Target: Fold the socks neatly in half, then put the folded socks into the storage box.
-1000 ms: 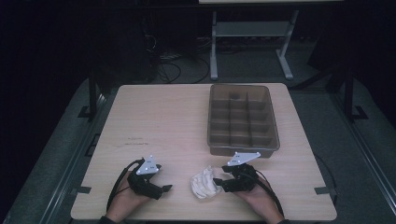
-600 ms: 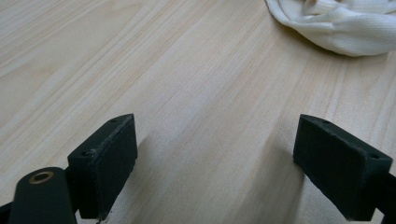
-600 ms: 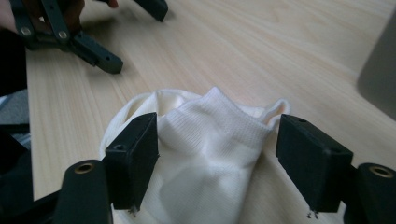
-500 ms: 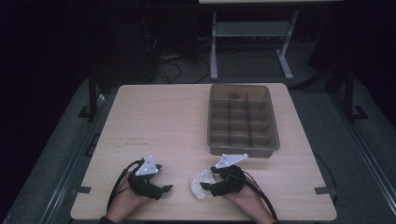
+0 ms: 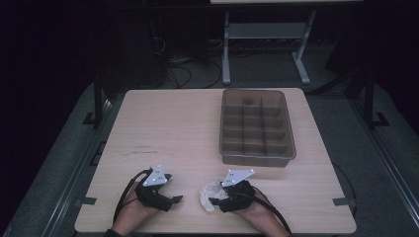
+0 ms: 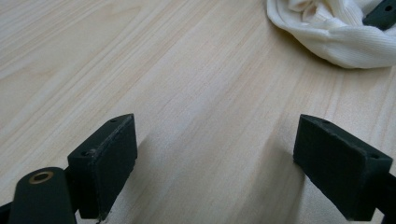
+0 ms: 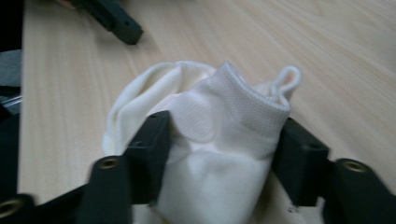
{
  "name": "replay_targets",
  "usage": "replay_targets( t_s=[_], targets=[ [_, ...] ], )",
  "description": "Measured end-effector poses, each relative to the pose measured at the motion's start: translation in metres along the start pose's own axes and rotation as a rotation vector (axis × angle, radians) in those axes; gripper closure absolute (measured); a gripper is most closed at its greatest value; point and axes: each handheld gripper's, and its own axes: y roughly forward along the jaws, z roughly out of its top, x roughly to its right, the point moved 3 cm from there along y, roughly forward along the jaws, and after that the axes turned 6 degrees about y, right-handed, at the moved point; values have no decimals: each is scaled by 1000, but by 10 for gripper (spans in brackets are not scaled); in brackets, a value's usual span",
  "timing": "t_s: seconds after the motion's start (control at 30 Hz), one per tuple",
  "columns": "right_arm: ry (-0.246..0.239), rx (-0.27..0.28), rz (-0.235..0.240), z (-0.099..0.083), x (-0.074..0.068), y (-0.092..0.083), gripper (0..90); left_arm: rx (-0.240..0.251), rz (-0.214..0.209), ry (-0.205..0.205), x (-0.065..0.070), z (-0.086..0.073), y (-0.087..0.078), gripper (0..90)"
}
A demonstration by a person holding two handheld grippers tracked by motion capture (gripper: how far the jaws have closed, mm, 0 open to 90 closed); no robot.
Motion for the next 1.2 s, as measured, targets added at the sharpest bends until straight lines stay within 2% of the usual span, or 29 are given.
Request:
replay_targets(
  t_s=[0.1,0.2,0.3,0.57,0.7,1.2],
  targets=[
    [-9,-1,23,0,-1,-1,510,0,0,0,0,0,0,133],
    [-20,-2,59,-1,-1,-1,630,0,0,0,0,0,0,134],
    [-17,-3,77,-1,-2,-1,677,0,0,-1,0,0,0,134],
    [-28,10,66,-2,-4,-3,728,2,4,-5,0,0,0,136],
    [-9,14,75,-2,-3,-4,741,1,5,-5,0,0,0,135],
    [6,35,96,8,-2,-19,744,-1,5,-2,-1,0,0,134]
  ],
)
